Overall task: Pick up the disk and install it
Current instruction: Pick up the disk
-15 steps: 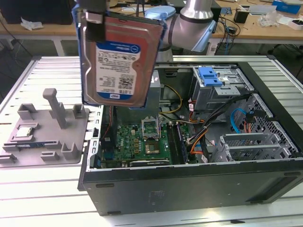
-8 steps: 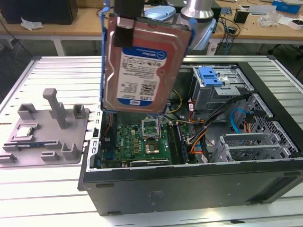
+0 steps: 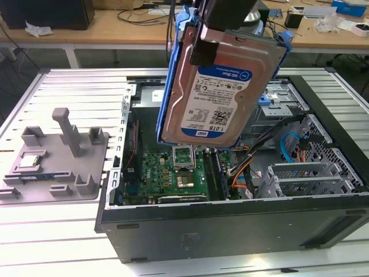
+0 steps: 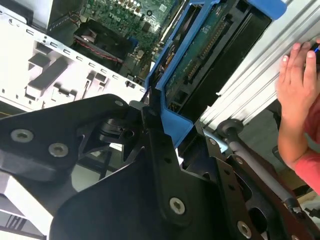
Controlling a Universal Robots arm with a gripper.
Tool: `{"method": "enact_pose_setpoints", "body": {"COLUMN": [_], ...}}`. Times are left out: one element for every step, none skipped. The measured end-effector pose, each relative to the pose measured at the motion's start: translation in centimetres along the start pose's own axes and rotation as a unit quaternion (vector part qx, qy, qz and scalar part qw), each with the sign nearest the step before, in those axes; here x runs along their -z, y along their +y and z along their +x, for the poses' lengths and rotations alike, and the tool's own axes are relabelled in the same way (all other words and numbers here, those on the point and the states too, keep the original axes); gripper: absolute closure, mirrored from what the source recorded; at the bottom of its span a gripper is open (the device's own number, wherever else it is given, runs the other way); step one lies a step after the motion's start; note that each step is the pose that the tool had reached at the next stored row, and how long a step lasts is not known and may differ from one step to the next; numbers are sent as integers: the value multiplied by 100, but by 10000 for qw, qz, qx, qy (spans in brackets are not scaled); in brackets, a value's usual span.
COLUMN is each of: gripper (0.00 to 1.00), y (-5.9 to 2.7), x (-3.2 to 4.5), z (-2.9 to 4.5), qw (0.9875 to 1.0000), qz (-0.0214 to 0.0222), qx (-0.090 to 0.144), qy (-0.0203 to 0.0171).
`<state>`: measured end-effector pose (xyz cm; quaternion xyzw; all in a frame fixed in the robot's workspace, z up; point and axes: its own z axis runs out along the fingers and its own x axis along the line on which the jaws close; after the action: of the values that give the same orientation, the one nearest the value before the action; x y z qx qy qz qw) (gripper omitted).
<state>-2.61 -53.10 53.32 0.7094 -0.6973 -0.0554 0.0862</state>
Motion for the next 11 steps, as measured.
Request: {"method": "enact_pose_setpoints", "body": {"gripper": [63,63,63,63,63,63,63,63,63,63,63], "y": [-1,-1,-2,-2,-3,-3,-3,-3,-3,-4,-5], "x": [0,1,1,1,1,1,1,1,1,1,1], "z": [0,0,1,0,1,1,1,0,0,1,1], "qw": [10000,10000,10000,10000,10000,10000,10000,10000,10000,10000,10000], "qz": [0,0,0,0,0,0,0,0,0,-1,-1], "qx": [-1,-1,-1,-1,0,0,0,0,-1,0,0], "qy": [-1,0,0,0,0,0,0,0,0,0,0]}}
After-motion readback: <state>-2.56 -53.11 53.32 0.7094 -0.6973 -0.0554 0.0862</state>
